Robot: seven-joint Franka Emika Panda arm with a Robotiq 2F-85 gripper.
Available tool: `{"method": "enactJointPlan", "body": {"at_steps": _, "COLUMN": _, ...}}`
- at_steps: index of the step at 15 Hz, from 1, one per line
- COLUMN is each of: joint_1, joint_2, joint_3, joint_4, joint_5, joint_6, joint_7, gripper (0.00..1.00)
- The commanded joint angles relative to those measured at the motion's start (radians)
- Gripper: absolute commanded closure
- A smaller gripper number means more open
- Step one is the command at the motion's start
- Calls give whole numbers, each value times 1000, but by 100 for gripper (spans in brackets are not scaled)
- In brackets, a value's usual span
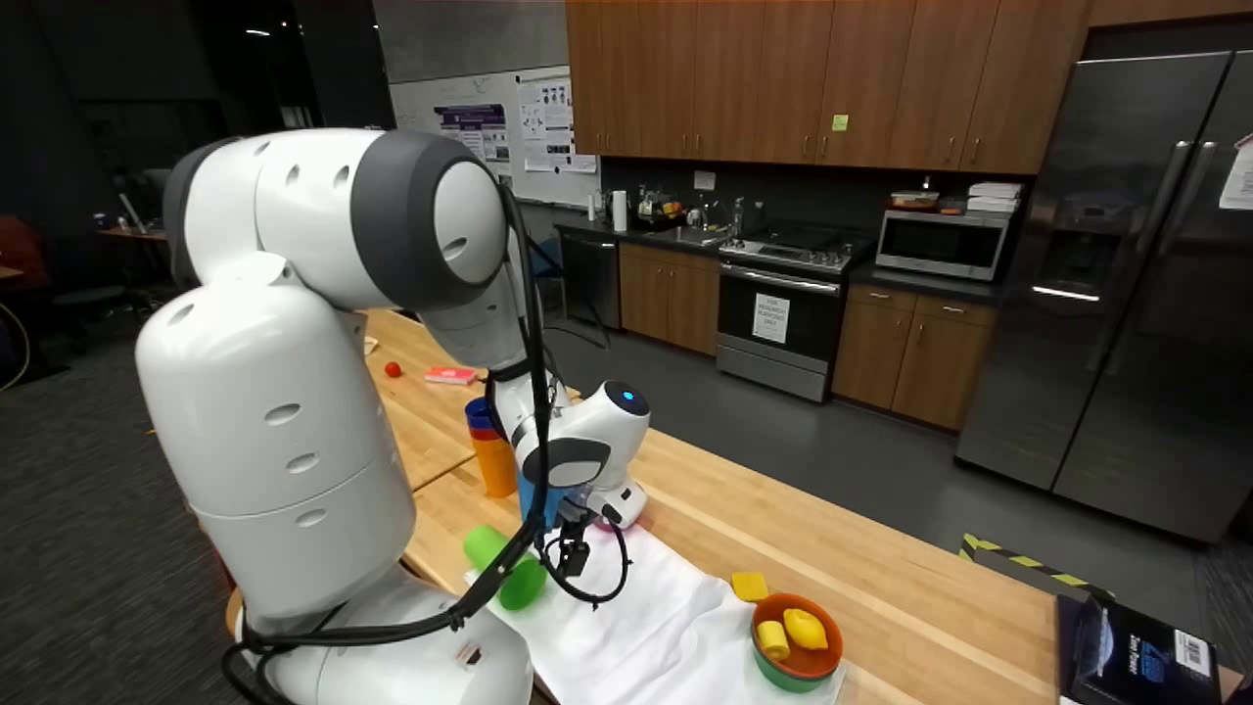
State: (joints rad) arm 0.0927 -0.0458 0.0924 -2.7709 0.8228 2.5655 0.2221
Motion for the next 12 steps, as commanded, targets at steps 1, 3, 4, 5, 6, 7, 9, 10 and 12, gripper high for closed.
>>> {"method": "enactJointPlan", "body": {"at_steps": 1, "joint_1": 8, "joint_2": -34, "joint_3": 8, "joint_4": -13, "joint_5": 5, "joint_6": -7, "joint_7": 6, "gripper": 0}}
{"method": "enactJointPlan", "body": {"at_steps": 3, "joint_1": 16, "joint_2": -37, "joint_3": 17, "joint_4": -11, "joint_5": 21, "joint_6": 1, "joint_7": 2, "gripper": 0}}
{"method": "enactJointPlan", "body": {"at_steps": 4, "joint_1": 19, "joint_2": -41, "joint_3": 20, "joint_4": -10, "joint_5": 23, "joint_6": 0, "joint_7": -5, "gripper": 0}}
{"method": "enactJointPlan", "body": {"at_steps": 5, "joint_1": 23, "joint_2": -41, "joint_3": 25, "joint_4": -7, "joint_5": 29, "joint_6": 0, "joint_7": -4, "gripper": 0}}
{"method": "enactJointPlan", "body": {"at_steps": 6, "joint_1": 28, "joint_2": -43, "joint_3": 30, "joint_4": -4, "joint_5": 31, "joint_6": -2, "joint_7": -10, "gripper": 0}}
{"method": "enactJointPlan", "body": {"at_steps": 7, "joint_1": 31, "joint_2": -48, "joint_3": 32, "joint_4": -3, "joint_5": 30, "joint_6": -3, "joint_7": -15, "gripper": 0}}
{"method": "enactJointPlan", "body": {"at_steps": 9, "joint_1": 45, "joint_2": -48, "joint_3": 43, "joint_4": 3, "joint_5": 36, "joint_6": 1, "joint_7": -22, "gripper": 0}}
{"method": "enactJointPlan", "body": {"at_steps": 10, "joint_1": 48, "joint_2": -49, "joint_3": 46, "joint_4": 6, "joint_5": 31, "joint_6": -2, "joint_7": -24, "gripper": 0}}
{"method": "enactJointPlan", "body": {"at_steps": 12, "joint_1": 59, "joint_2": -45, "joint_3": 55, "joint_4": 14, "joint_5": 28, "joint_6": -7, "joint_7": -26, "gripper": 0}}
